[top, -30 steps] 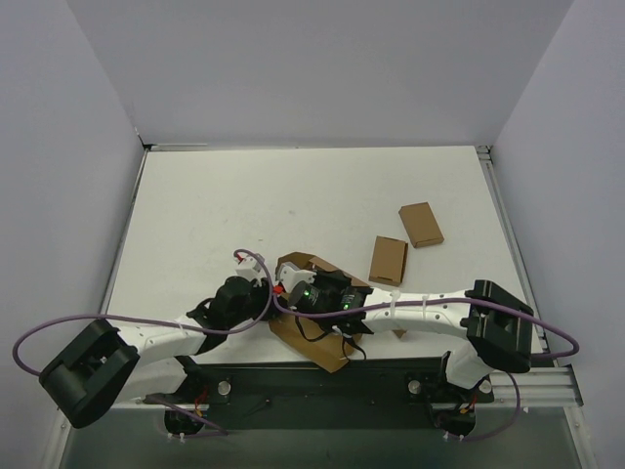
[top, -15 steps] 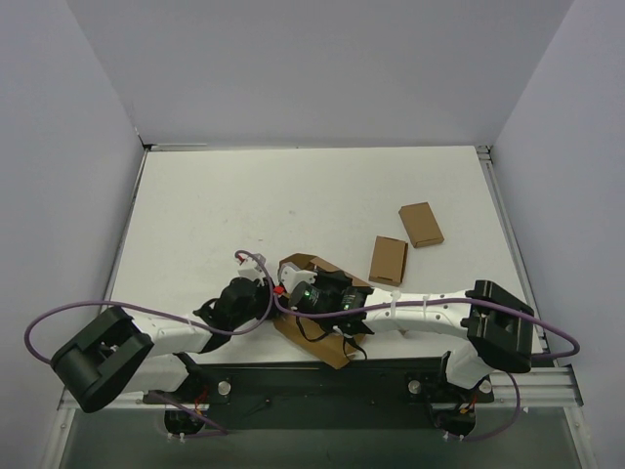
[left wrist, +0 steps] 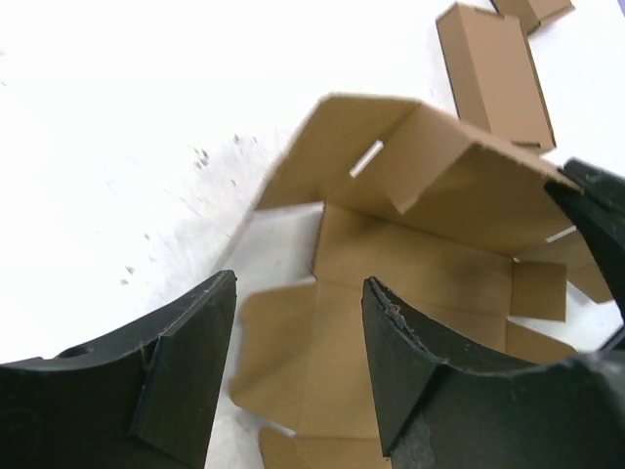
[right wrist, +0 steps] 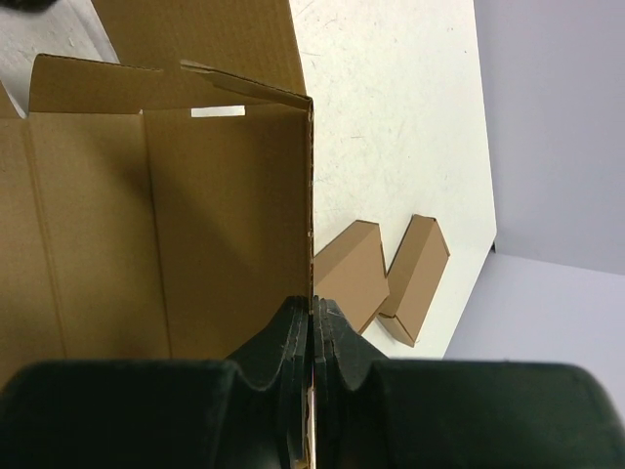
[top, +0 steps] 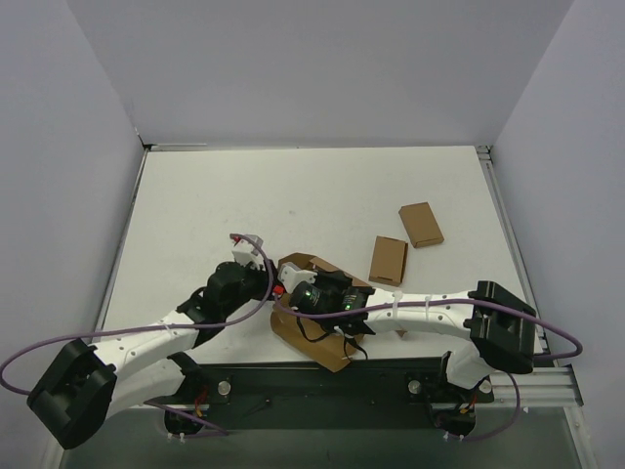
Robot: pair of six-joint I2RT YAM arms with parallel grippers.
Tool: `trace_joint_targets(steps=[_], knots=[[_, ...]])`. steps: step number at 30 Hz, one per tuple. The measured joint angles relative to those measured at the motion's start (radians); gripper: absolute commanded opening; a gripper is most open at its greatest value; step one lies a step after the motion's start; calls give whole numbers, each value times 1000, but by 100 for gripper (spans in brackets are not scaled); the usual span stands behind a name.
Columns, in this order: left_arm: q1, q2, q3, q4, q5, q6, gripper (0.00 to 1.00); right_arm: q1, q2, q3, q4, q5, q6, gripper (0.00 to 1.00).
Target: Fold the paper box
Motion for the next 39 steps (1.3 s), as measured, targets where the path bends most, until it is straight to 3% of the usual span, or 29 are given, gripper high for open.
trace_joint_targets(steps=[11,16,25,28,29,31,39], knots=[[52,76,69,-16,17,180,64,0,0,0,0,-4,0,0],[52,140,69,19,39,222,51,0,0,0,0,-4,0,0],[49,220,68,181,96,251,41,0,0,0,-18,-4,0,0],[42,237,68,245,109,253,25,0,0,0,-20,-4,0,0],[38,244,68,259,112,253,14,0,0,0,-23,-4,0,0],[28,257,68,275,116,254,7,0,0,0,-29,-3,0,0],[-36,254,64,273,101,221,5,0,0,-1,-55,9,-4,0]])
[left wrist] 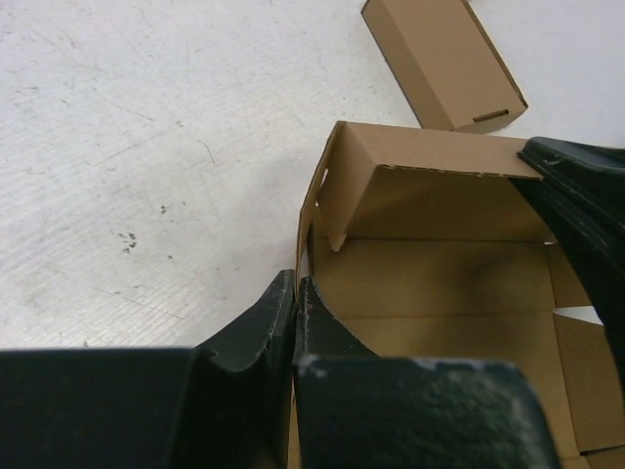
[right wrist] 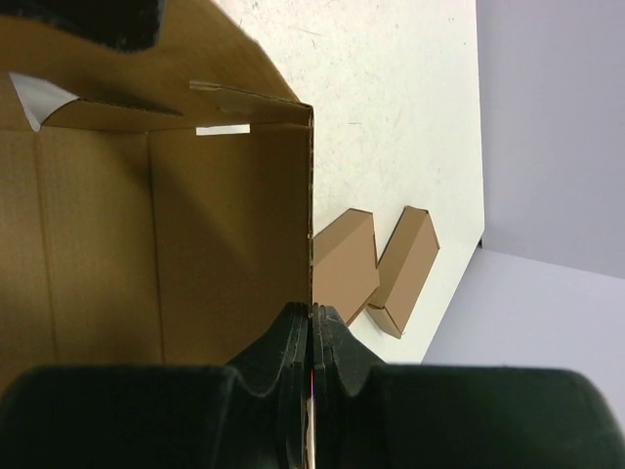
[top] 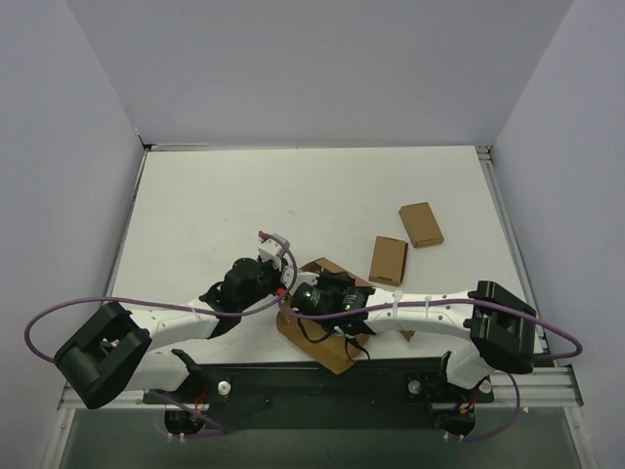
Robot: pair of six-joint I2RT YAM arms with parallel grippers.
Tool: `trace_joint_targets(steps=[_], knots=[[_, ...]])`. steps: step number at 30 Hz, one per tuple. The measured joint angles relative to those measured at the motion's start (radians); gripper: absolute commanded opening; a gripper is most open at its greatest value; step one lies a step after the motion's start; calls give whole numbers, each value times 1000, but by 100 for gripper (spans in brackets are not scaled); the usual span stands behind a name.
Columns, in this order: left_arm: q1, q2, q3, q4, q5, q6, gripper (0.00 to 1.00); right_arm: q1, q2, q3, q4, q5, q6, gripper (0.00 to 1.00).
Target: Fold the paper box
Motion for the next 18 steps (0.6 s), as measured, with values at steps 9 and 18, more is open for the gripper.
trace_joint_targets(steps=[9,18], knots=[[-100,-13,-19,5,-132,-77,3,0,0,-2,-16,11,4,0],[-238,-11,-23,-25,-435,-108,1,26,-26,-17,-79,21,55,18]])
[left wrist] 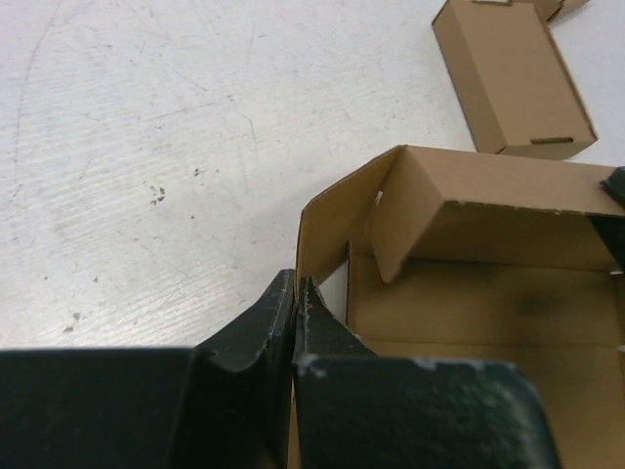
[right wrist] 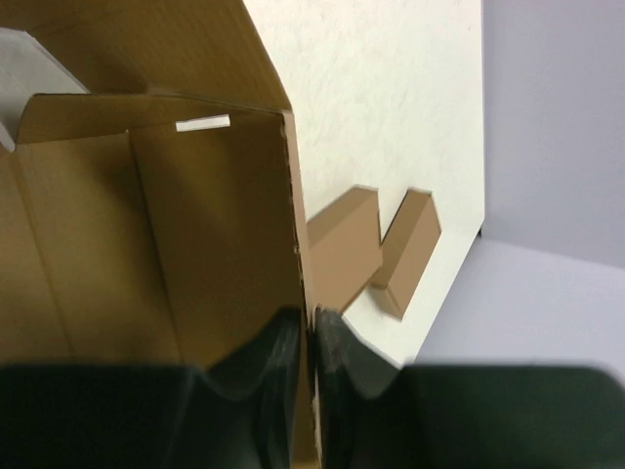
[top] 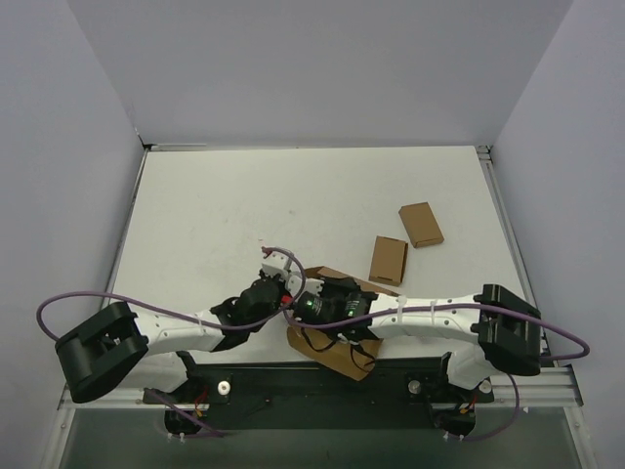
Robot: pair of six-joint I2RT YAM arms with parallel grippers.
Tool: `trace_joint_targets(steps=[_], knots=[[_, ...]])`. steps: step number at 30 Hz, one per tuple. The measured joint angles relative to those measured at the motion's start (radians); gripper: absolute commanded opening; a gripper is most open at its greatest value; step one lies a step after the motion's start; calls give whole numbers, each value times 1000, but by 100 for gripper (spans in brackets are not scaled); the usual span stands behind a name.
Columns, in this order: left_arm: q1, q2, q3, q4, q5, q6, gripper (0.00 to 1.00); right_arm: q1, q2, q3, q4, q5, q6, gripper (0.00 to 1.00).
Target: Fold the paper box
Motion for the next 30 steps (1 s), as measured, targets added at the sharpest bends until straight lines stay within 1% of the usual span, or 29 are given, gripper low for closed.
trace_joint_targets(steps=[1,3,5,8,9,12,15,20,24,30], knots=[[-21,3,0,-7,-36,0,1,3,-5,0,-16,0,21,25],[-57,10,1,-15,-87,-5,1,8,-21,-1,-57,-2,60,26],[-97,23,13,-22,-135,-5,0,15,-44,-1,-111,-10,117,32],[-146,35,40,-37,-194,-11,0,20,-97,-1,-181,-18,231,44],[-164,38,47,-43,-211,-12,0,20,-122,-1,-198,-21,276,51],[-211,47,56,-63,-261,-18,0,19,-209,0,-213,-32,401,62],[-234,56,61,-92,-303,-19,0,20,-284,11,-227,-51,505,70],[-250,60,62,-118,-355,-20,0,20,-425,2,-236,-109,660,73],[-260,60,62,-124,-384,-19,0,12,-540,-55,-234,-178,779,75],[-276,60,62,-130,-424,-19,0,-22,-603,-126,-196,-314,959,76]])
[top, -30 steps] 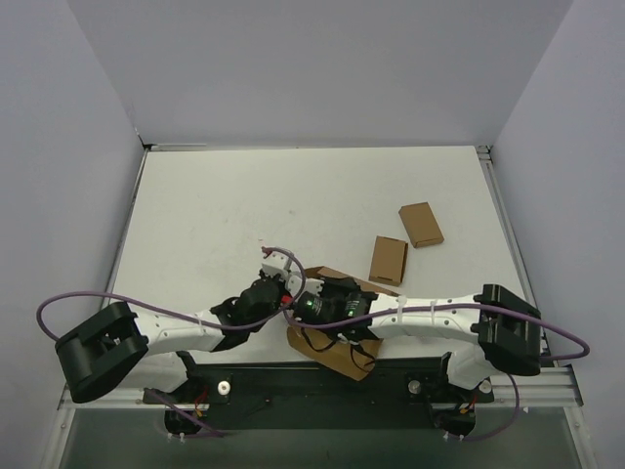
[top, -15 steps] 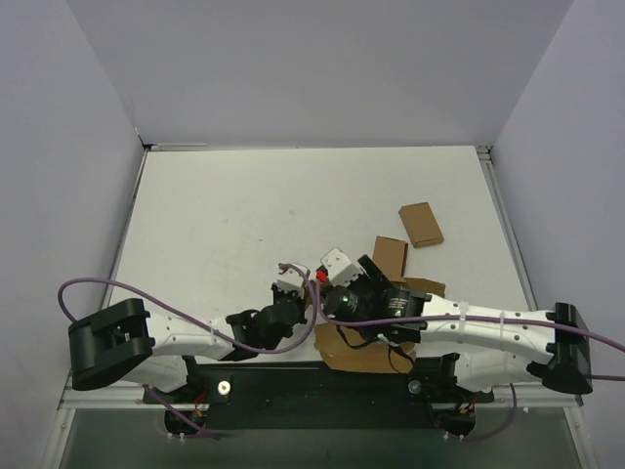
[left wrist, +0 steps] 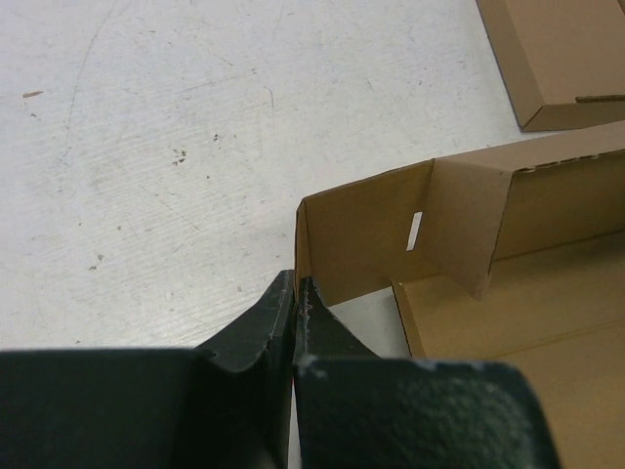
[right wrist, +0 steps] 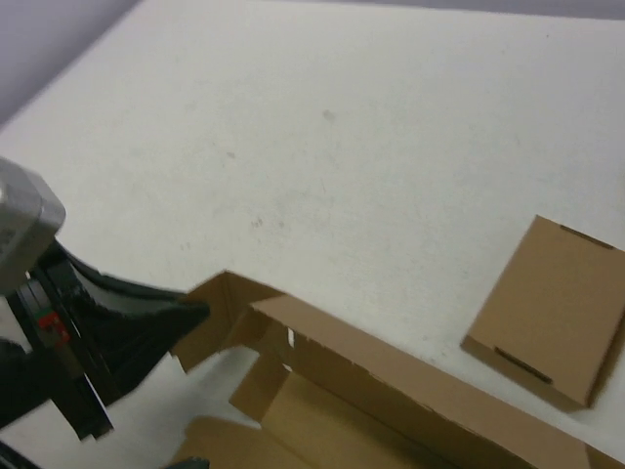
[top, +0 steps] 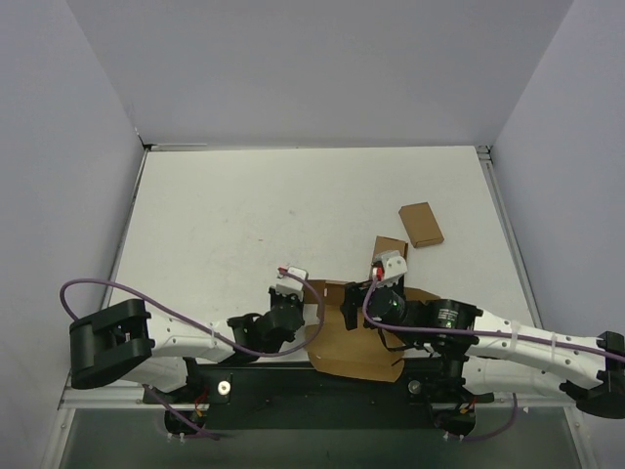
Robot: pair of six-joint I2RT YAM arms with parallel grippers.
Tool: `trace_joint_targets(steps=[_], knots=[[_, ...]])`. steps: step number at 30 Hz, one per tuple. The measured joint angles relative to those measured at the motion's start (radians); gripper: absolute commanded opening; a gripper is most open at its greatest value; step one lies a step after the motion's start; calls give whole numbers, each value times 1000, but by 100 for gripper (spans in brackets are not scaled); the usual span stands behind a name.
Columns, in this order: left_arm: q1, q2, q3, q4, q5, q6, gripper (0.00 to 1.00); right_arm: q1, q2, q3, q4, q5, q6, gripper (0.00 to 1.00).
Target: Fold the paper box
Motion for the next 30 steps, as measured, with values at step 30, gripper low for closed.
trace_joint_targets(steps=[30], knots=[[-68,-39,-2,-33,-121,21,0,-47,-275,-390,344,80,337,72]])
